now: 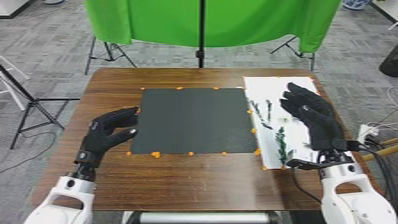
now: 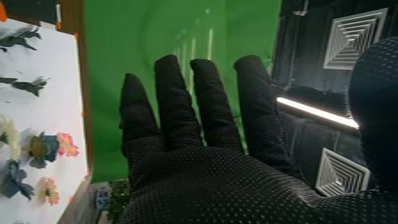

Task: Arrange flowers

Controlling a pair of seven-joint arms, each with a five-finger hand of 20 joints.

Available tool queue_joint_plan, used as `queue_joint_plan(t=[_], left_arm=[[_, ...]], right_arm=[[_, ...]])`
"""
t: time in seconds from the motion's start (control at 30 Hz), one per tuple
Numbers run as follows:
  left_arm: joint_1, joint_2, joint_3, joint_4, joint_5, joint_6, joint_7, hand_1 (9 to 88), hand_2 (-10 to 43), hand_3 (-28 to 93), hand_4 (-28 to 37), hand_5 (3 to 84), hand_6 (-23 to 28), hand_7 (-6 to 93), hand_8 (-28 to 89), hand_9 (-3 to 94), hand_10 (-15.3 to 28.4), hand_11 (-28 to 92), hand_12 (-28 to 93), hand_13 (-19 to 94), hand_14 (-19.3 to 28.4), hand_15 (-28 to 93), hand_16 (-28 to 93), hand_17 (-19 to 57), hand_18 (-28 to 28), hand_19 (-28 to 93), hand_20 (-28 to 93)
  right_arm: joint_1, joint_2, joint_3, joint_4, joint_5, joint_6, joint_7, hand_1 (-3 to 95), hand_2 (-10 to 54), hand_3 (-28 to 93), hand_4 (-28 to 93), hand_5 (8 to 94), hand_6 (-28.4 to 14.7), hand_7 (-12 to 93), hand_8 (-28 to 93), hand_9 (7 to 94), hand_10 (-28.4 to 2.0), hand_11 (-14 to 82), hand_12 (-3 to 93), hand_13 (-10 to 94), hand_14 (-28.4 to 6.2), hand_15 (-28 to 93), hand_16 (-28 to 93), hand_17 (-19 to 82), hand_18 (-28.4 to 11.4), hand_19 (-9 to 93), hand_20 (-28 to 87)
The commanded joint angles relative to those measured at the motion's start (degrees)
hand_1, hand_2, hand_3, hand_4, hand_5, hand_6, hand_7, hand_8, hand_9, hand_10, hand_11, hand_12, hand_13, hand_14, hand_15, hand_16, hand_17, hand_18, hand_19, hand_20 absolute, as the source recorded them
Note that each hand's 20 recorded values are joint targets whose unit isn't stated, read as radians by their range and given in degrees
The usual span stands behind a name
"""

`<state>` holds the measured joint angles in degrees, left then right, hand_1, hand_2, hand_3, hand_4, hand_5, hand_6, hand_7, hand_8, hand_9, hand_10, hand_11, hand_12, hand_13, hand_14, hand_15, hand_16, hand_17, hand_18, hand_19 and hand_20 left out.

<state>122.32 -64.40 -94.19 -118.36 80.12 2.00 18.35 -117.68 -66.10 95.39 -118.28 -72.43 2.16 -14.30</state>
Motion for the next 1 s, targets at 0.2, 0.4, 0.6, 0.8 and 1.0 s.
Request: queue_joint_plan(t=[0.2,0.4,0.6,0.8,1.0], left_arm=[[0.84,-2.97,1.43,0.65,-3.47,5.34,3.31,42.0,-9.5,58,-12.9,43.7,2.5,13.8,-7,36.8,11.8,18,12,30,15.8,29,2,10.6,20.5,26,28],[2.31,-3.65,0.51,0.13,-2.59,4.77,3.11,42.0,-9.5,58,-13.1,45.0,2.3,14.9,-7,39.5,11.9,18,12,33,16.2,32,2,8.4,17.5,25,29],[2.49,-3.88,0.71,-0.01,-1.84,4.06,2.72,41.9,-9.5,59,-13.2,45.6,2.7,14.6,-7,40.2,12.0,19,12,34,16.5,33,1,7.9,17.2,25,31],[2.68,-4.04,0.03,-0.4,-1.16,4.1,2.22,41.9,-9.5,59,-13.2,45.6,2.6,14.7,-7,40.1,12.0,19,12,34,16.5,33,1,7.8,17.2,25,31],[2.12,-4.15,0.23,-0.26,-0.59,3.23,1.33,41.7,-9.5,59,-13.2,45.7,2.7,14.5,-7,40.0,12.0,19,12,33,16.5,33,1,7.6,17.2,25,32]], right_arm=[[-1.12,0.04,-2.94,-4.18,-6.12,13.13,5.7,21.1,-9.5,76,-22,41.0,0.2,16,-10,44.3,-14.1,5.4,14.9,38,-13.8,12,21,25,-16.5,9,32],[-2.55,3.25,-5.02,-8.43,-39.47,24.15,28.19,25.2,-9.5,57,-28,55.7,-4.1,18,-7,63.4,-16.2,16.4,18.5,65,-13.6,31,21,40,-17.2,58,46],[-5.31,8.13,-6.07,-8.75,-61.7,16.72,41.95,28.0,-9.5,54,-28,65.1,-4.6,19,-6,72.6,-16.0,21.3,20.1,77,-10.6,45,22,55,-12.8,79,37],[-4.13,13.91,-10.04,-5.9,-66.57,13.85,46.7,28.6,-9.5,58,-28,67.5,-5.0,18,-7,74.7,-16.1,21.9,20.7,80,-9.2,48,23,59,-10.8,82,35],[-2.95,16.16,-12.4,-3.86,-67.55,12.7,47.98,29.9,-9.5,57,-28,68.0,-5.2,18,-6,75.4,-15.9,22.0,20.7,81,-8.6,49,23,60,-9.8,83,34]])
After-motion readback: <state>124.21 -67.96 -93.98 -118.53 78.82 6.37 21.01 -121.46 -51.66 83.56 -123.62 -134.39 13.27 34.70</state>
